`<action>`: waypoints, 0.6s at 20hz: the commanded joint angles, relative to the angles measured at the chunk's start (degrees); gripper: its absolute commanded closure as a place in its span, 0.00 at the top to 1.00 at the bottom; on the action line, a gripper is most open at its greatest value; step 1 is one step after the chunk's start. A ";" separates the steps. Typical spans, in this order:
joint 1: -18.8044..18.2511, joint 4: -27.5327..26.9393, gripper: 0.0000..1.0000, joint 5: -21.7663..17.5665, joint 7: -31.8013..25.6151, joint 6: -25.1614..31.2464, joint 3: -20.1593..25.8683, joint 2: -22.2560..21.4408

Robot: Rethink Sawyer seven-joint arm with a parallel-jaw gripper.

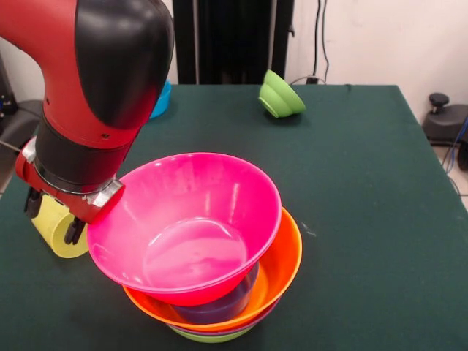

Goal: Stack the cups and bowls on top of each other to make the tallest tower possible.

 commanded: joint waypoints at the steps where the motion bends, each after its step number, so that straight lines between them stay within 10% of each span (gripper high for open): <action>1: 0.68 1.54 1.00 -0.90 5.50 2.85 4.62 -0.84; 4: 0.44 4.80 1.00 -0.95 4.20 1.13 5.93 -2.94; 12: -3.01 34.52 1.00 -1.66 -6.18 -13.12 14.46 -24.70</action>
